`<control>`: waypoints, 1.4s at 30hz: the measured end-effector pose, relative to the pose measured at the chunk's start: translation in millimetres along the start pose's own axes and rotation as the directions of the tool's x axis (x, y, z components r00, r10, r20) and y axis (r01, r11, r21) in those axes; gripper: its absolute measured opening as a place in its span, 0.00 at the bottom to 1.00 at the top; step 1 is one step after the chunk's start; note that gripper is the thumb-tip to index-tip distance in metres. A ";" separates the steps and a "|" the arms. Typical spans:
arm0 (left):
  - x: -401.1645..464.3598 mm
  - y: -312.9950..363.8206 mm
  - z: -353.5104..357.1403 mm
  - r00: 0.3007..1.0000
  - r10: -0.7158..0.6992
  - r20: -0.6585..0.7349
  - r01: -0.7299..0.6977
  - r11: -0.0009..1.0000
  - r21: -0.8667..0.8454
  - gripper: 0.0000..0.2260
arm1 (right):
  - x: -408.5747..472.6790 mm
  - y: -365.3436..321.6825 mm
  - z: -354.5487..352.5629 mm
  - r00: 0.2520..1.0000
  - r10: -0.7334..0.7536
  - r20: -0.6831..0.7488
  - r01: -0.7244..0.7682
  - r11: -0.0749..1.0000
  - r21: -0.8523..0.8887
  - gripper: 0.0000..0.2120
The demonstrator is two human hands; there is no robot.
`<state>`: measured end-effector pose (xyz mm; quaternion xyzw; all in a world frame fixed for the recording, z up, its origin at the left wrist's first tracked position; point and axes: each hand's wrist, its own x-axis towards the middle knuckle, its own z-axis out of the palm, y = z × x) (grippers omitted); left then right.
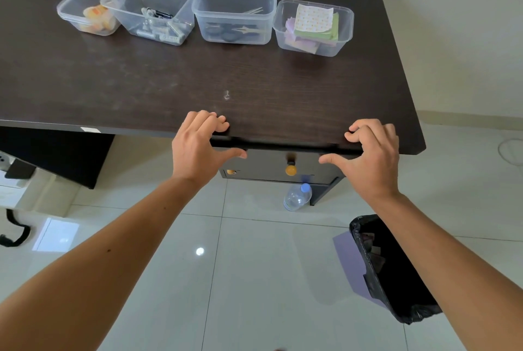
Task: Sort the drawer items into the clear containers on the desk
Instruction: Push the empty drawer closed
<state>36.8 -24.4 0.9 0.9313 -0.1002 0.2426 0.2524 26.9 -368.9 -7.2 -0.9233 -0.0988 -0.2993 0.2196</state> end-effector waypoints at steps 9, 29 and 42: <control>7.8 0.0 4.3 0.998 0.029 -0.063 -0.026 0.998 0.054 0.28 | 3.0 -1.7 5.5 0.999 -0.007 -0.037 0.005 0.998 -0.063 0.32; 5.6 6.7 -18.7 0.986 -0.088 0.144 0.088 0.996 0.012 0.24 | -0.4 -25.8 -9.4 0.993 0.108 0.056 -0.101 0.988 -0.114 0.24; -12.4 15.1 -49.4 0.888 -0.077 0.454 0.136 0.986 -0.097 0.30 | -18.2 -31.5 -36.3 0.917 0.177 0.358 -0.194 0.981 0.012 0.28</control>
